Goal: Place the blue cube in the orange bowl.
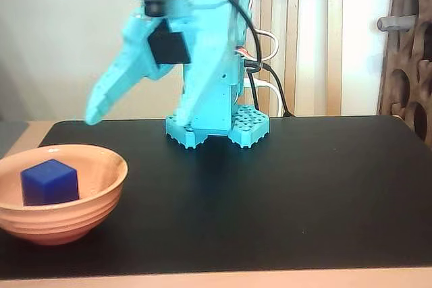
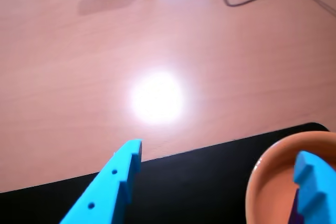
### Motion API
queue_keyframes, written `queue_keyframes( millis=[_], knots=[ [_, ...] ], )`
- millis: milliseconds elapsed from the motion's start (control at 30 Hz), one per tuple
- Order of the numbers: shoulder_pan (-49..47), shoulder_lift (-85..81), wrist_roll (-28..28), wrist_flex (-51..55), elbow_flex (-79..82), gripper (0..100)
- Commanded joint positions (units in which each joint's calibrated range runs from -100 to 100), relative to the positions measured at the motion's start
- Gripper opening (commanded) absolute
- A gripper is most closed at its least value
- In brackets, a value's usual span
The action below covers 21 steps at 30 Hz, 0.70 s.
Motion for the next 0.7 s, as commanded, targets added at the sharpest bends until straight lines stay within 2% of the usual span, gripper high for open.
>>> queue_keyframes(
  millis=[0,200,400,667],
  knots=[
    [-9.53,-3.02,-0.17,0.16,-4.31,33],
    [-16.65,-4.38,-0.17,0.85,-4.31,33],
    [-19.56,-8.38,-0.22,8.61,-4.31,33],
    [-21.87,-12.64,-0.22,9.56,-0.68,33]
  ],
)
